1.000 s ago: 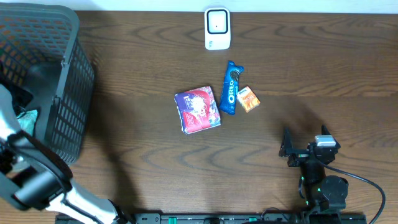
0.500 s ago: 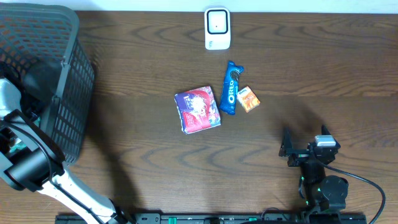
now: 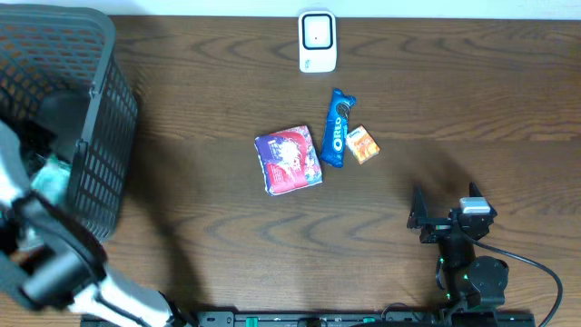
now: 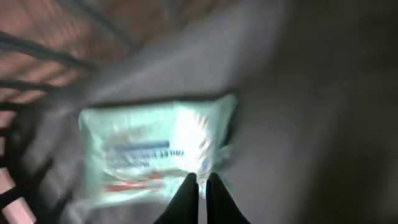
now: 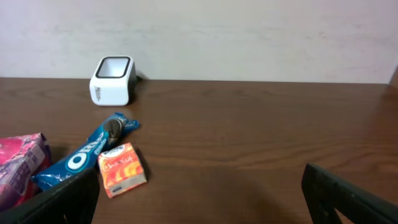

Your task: Scan the item barcode

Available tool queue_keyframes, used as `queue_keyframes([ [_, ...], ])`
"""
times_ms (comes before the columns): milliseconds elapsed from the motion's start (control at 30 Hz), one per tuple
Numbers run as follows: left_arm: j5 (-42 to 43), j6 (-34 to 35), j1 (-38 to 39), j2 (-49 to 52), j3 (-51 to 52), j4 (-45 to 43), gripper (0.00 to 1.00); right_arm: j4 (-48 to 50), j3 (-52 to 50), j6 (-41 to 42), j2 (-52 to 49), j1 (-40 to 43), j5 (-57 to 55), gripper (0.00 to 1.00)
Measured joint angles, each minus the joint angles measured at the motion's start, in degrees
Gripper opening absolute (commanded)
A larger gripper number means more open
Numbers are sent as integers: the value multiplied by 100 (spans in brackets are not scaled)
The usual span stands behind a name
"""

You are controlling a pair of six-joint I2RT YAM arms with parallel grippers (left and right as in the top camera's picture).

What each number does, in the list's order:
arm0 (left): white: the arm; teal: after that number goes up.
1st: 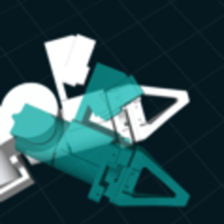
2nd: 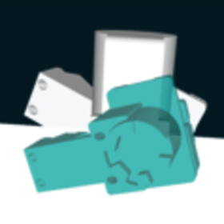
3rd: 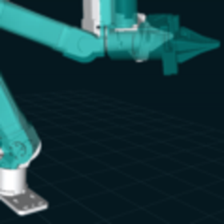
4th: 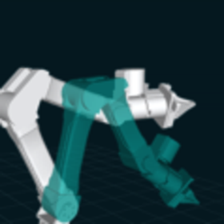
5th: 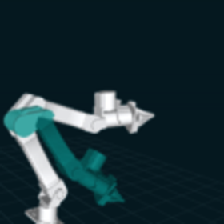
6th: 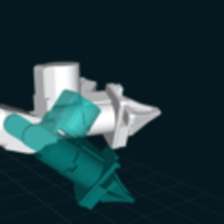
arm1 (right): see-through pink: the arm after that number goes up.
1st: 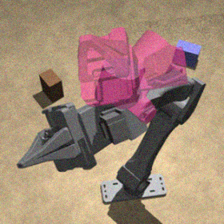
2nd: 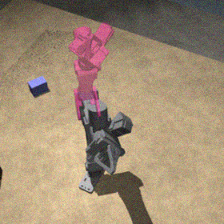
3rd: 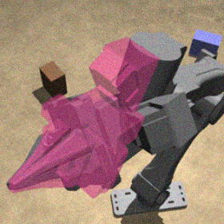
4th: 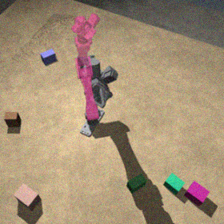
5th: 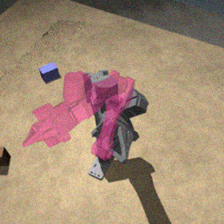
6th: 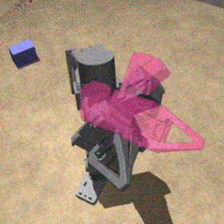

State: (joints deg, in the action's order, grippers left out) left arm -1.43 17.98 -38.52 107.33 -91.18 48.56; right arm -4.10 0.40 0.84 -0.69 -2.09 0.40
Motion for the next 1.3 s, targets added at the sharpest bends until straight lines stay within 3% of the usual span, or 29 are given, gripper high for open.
queue_keyframes([
  [233, 977, 2, 2, -2481, -35, -315, 7, 0, 0, 2, 0, 0, 0, 99],
  [267, 1012, 2, 7, -2796, -46, -323, 17, 0, 0, 0, 0, 0, -2, 99],
  [333, 966, -31, 7, -3305, -68, -302, 55, 2, 0, 0, 0, 0, -2, 99],
  [467, 745, 7, 4, -3665, -101, -149, 82, 2, 0, 0, 0, 0, -2, 99],
  [600, 636, 15, 4, -3222, 103, -118, 89, 0, 0, 2, 0, 0, -2, 99],
  [800, 490, 22, 4, -1587, 472, -116, 100, 4, 0, 2, 0, 0, -2, 99],
  [1300, 146, 326, 4, 684, 501, -240, 98, 2, 0, 2, 0, 0, -2, 99],
])
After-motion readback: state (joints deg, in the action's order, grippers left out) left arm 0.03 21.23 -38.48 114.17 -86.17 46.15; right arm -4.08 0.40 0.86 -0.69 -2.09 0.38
